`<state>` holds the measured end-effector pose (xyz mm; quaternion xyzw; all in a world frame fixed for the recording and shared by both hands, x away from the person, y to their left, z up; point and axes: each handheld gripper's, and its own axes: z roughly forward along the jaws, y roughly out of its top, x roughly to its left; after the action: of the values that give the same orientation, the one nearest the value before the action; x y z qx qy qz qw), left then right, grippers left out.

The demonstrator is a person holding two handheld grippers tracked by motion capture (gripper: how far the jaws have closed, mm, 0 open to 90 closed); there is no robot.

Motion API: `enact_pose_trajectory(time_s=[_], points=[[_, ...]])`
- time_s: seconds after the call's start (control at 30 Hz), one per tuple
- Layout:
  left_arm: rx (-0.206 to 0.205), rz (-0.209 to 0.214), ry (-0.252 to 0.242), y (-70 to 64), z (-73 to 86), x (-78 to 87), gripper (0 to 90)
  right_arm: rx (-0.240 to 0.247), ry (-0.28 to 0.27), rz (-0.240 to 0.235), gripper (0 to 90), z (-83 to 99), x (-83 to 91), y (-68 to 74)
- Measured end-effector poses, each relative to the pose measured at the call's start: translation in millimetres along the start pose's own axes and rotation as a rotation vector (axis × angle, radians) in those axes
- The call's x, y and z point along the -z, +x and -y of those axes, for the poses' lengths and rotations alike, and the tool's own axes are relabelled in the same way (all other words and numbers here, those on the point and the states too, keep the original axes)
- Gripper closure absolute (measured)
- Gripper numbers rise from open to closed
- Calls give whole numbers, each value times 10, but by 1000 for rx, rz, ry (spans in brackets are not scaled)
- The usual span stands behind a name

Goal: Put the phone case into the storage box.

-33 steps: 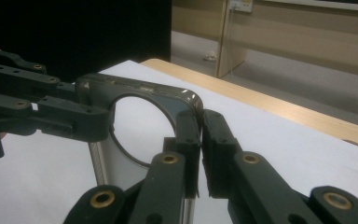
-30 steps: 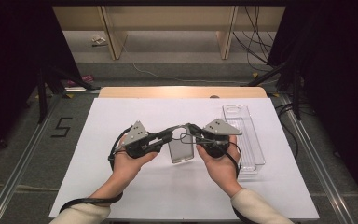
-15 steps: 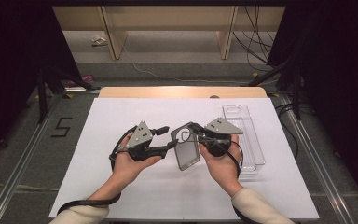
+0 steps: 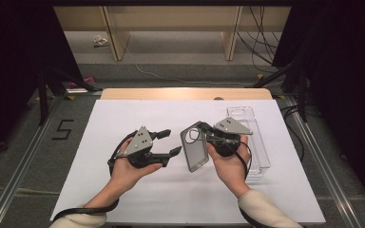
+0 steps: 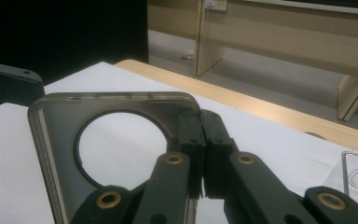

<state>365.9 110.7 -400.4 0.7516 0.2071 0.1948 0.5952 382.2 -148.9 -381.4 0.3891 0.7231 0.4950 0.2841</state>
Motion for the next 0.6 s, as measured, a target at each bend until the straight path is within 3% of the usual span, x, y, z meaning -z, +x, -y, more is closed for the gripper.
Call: enact_pose_trajectory(time_s=[0.2, 0.6], points=[[4, -12, -5, 12, 22, 53, 160, -4, -4, 5, 893, -20, 19, -26], [8, -16, -10, 80, 81, 219, 158, -20, -20, 22, 893, -72, 72, -105]])
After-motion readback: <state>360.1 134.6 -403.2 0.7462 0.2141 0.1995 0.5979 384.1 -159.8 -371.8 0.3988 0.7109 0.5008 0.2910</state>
